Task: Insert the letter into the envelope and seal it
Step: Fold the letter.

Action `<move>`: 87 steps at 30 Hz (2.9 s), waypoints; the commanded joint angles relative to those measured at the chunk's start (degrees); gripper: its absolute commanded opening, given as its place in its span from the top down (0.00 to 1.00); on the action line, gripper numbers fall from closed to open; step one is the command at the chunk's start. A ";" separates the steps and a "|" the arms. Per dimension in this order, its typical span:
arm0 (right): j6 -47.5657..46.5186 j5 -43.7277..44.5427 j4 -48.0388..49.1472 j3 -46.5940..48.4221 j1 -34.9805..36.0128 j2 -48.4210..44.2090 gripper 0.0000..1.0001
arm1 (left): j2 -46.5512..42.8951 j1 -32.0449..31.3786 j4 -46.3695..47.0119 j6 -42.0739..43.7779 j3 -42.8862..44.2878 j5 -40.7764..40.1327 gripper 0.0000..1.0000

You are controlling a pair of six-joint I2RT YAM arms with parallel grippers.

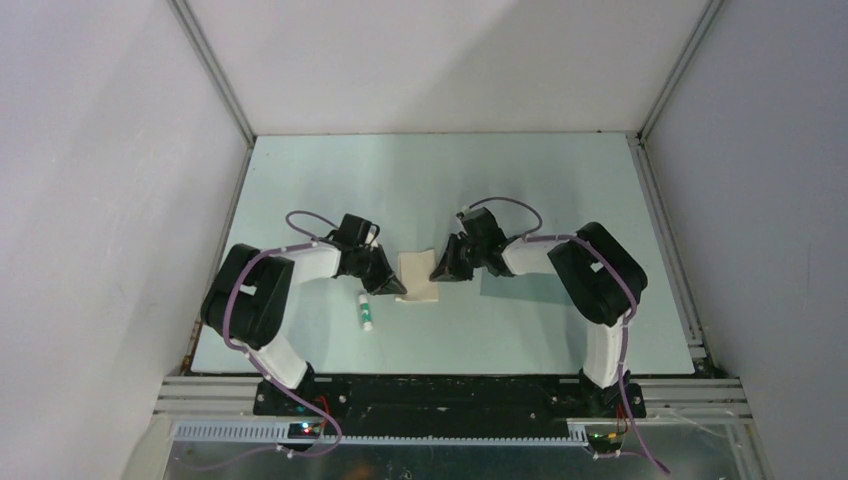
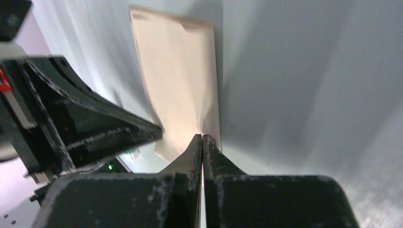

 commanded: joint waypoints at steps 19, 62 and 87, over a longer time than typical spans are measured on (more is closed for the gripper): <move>-4.77 8.80 -10.12 5.64 -0.29 0.48 1.00 | 0.00 0.06 -5.33 2.99 0.65 -4.40 0.98; -3.29 8.72 -8.98 -5.17 1.66 -8.30 1.00 | -0.39 -0.05 -6.46 3.69 2.20 -4.03 0.98; 26.62 14.04 35.13 -23.02 6.77 -5.38 0.64 | 1.17 0.01 -5.50 4.06 2.33 -3.09 0.98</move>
